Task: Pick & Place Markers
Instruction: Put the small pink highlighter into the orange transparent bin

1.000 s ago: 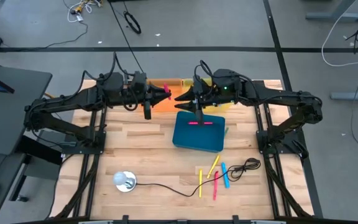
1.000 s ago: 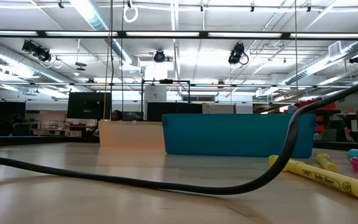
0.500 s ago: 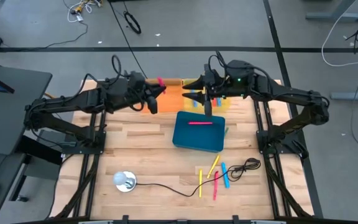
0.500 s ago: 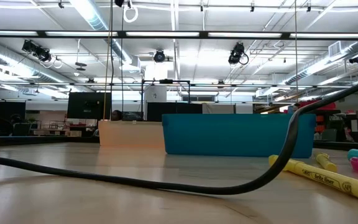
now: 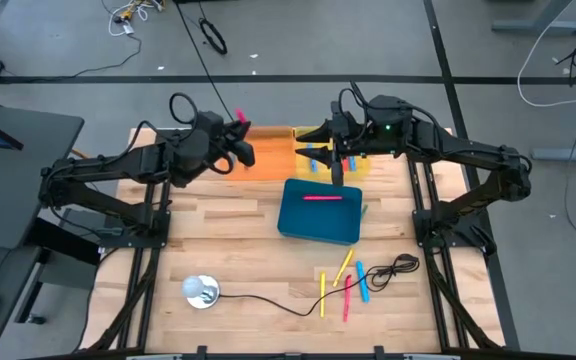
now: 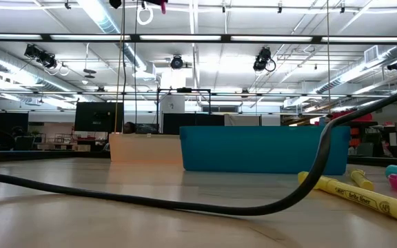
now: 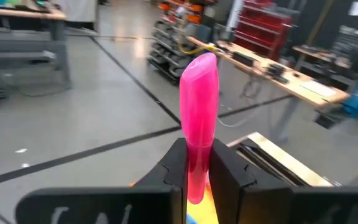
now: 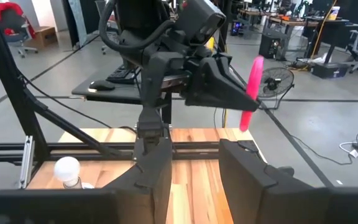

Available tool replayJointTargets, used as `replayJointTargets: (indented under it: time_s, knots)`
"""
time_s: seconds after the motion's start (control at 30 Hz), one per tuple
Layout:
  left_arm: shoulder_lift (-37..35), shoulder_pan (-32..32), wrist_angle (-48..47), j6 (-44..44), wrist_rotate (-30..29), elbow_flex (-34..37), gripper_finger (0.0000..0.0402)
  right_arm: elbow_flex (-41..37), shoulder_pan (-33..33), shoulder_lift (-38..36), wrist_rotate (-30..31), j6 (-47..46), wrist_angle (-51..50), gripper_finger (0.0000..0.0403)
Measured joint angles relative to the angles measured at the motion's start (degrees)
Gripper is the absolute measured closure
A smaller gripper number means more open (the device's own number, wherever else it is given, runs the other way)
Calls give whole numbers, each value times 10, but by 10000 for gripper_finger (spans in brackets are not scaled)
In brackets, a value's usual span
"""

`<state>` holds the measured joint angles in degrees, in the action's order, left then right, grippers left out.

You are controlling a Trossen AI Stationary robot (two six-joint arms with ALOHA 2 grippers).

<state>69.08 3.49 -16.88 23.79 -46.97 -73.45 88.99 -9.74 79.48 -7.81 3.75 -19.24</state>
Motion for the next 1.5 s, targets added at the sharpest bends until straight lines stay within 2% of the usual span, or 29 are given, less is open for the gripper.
replayJointTargets:
  time_s: [0.17, 0.3, 0.43, 0.57, 0.97, 1.27, 1.5]
  knots:
    - [0, 3, -2, 9, -34, 0, 358, 0, 0, 0, -1, 1, -2, 270]
    - [6, 32, -53, 54, -18, -15, 358, 0, 0, 0, -1, 2, -2, 270]
    - [29, 78, -156, 112, 34, -70, 358, 0, 0, 0, -1, 2, -2, 270]
    - [72, 126, -248, 120, 85, -138, 358, 0, 0, 0, -1, 3, -2, 270]
    - [241, 291, -508, 131, 338, -359, 358, 0, 0, 0, -1, 12, 9, 270]
    - [342, 363, -601, 140, 430, -462, 358, 0, 0, 0, -1, 13, 30, 270]
    - [394, 380, -609, 158, 444, -489, 358, 0, 1, 0, -7, 13, 35, 270]
